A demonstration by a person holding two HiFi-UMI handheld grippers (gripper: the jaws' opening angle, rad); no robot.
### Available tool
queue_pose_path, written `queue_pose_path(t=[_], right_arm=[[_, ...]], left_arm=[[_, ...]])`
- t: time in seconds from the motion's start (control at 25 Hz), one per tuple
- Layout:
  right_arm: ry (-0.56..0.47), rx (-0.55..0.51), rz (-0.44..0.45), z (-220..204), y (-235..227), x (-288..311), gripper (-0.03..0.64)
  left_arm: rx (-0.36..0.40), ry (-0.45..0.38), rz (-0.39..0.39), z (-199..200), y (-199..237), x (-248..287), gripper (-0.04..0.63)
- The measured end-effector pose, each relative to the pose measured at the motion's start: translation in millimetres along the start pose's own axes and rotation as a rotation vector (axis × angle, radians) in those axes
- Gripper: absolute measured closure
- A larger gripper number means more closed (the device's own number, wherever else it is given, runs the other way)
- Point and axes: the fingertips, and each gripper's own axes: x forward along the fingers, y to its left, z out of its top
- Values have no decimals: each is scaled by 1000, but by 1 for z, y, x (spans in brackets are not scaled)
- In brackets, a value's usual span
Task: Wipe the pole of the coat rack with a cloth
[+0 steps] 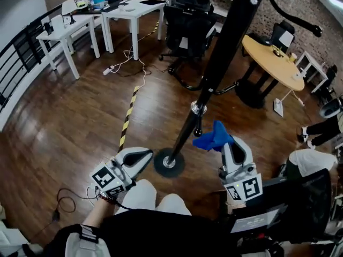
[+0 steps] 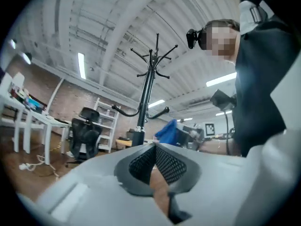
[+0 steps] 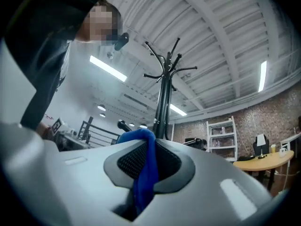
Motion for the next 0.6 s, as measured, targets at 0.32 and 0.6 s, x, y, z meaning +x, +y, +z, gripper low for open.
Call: queue_pose_path(t=[0.32, 0.6], right_arm=[[134, 89, 85, 112, 70, 23, 575], [234, 243, -51, 116, 129, 19, 575]], left_arm=[[95, -12, 202, 167, -31, -4, 589], [75, 80, 34, 180, -86, -4, 589]])
